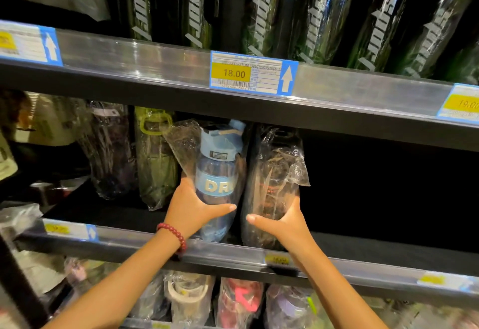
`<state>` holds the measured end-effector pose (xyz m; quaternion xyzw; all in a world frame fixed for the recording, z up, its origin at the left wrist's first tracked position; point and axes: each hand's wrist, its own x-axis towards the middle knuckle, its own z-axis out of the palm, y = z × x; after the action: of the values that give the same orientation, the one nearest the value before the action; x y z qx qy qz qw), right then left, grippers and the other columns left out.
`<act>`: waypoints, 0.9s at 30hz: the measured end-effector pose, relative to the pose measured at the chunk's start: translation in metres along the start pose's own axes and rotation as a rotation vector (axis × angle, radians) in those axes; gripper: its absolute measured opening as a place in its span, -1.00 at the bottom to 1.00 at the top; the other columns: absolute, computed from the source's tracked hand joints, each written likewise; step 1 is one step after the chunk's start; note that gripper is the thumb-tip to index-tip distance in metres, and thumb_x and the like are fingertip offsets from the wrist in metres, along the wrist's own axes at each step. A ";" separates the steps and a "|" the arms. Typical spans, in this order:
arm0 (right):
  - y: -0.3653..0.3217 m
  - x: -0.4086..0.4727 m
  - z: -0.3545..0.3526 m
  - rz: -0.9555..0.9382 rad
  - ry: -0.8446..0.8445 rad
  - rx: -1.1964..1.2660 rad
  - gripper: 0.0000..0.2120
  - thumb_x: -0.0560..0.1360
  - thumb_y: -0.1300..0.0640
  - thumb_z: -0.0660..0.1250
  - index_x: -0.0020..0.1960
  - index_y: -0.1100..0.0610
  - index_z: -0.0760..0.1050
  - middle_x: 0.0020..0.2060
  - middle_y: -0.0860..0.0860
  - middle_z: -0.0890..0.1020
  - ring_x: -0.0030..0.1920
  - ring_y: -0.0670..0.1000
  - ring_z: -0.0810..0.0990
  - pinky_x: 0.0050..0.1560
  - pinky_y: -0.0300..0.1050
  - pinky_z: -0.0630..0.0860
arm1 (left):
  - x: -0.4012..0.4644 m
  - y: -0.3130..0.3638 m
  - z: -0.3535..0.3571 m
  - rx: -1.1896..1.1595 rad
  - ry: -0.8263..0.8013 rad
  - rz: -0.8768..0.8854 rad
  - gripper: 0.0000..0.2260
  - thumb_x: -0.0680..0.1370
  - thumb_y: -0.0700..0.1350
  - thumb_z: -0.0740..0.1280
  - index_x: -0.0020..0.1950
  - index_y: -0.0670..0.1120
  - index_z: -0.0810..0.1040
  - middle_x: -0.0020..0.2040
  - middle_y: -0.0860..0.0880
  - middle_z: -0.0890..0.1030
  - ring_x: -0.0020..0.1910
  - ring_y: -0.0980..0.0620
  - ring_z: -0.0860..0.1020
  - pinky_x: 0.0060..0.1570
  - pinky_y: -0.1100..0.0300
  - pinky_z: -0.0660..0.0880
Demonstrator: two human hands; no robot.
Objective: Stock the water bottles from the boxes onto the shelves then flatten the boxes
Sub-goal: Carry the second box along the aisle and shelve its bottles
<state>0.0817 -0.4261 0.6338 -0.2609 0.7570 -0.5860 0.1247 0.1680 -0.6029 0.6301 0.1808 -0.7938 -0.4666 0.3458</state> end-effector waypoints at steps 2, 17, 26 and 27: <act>-0.003 0.000 0.000 -0.025 0.026 -0.026 -0.21 0.28 0.09 0.58 0.29 -0.06 0.12 0.05 -0.26 0.35 0.19 -0.14 0.36 0.07 -0.34 0.31 | 0.004 -0.006 -0.004 0.020 -0.034 -0.010 -0.46 0.15 -0.08 0.64 0.04 -0.06 0.51 -0.06 0.11 0.59 -0.09 0.26 0.57 -0.03 0.31 0.53; -0.026 0.000 0.057 -0.111 -0.074 -0.045 -0.26 0.41 0.18 0.47 0.44 0.20 0.12 -0.11 -0.28 0.22 0.12 -0.21 0.19 -0.02 -0.46 0.16 | 0.003 -0.029 -0.101 0.043 -0.154 -0.015 -0.29 0.05 0.09 0.59 0.15 0.08 0.44 -0.01 0.21 0.61 0.02 0.39 0.54 -0.09 0.52 0.45; -0.032 0.005 0.115 -0.179 -0.091 -0.042 -0.45 0.36 0.14 0.52 0.20 -0.01 0.27 0.02 -0.26 0.41 0.10 -0.13 0.44 0.01 -0.36 0.35 | 0.007 -0.053 -0.157 0.097 -0.075 -0.036 -0.19 0.03 0.13 0.60 0.23 -0.05 0.47 0.06 0.11 0.61 0.05 0.20 0.57 0.08 0.22 0.50; -0.033 0.006 0.122 -0.193 -0.088 -0.036 -0.47 0.36 0.15 0.52 0.17 -0.01 0.29 0.01 -0.26 0.43 0.07 -0.15 0.47 -0.06 -0.45 0.36 | 0.007 -0.054 -0.161 0.098 -0.070 -0.039 -0.19 0.04 0.11 0.62 0.23 -0.04 0.46 0.05 0.13 0.60 0.04 0.24 0.56 0.06 0.26 0.49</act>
<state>0.1453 -0.5351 0.6314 -0.3603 0.7324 -0.5696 0.0962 0.2768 -0.7339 0.6384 0.1965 -0.8237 -0.4396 0.2995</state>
